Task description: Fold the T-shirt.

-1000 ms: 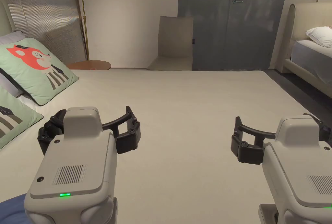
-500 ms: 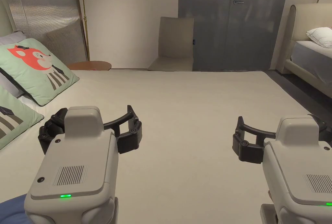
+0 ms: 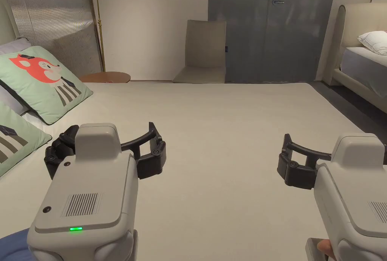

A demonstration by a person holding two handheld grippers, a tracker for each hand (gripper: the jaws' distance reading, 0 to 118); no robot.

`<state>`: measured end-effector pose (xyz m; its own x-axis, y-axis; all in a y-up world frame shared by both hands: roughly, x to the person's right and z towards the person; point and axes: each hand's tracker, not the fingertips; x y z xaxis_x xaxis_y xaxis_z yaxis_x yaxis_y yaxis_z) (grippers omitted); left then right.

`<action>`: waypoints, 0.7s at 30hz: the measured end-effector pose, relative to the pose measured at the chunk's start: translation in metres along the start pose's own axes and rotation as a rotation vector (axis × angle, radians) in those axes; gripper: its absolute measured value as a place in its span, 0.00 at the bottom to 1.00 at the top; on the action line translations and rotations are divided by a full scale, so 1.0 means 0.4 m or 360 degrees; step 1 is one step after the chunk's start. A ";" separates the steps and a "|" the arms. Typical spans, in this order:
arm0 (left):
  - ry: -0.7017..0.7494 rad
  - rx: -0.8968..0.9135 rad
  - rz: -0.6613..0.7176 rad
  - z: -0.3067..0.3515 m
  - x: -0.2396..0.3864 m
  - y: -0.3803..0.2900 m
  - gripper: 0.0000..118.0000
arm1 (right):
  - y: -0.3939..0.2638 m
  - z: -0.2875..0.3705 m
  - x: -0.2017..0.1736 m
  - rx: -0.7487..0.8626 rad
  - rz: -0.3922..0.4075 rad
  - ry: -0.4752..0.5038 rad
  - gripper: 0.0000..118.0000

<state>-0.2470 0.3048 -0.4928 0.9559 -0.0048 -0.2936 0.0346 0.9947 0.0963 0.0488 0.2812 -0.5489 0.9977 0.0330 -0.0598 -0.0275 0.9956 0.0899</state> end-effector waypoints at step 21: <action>-0.0004 0.0002 -0.0008 0.003 0.001 0.002 0.94 | 0.043 0.014 -0.035 -0.0180 0.0004 -0.0053 1.00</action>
<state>-0.2462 0.3057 -0.4918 0.9565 -0.0102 -0.2917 0.0399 0.9946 0.0960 0.0348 0.2975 -0.5411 0.9991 0.0345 -0.0265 -0.0351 0.9991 -0.0227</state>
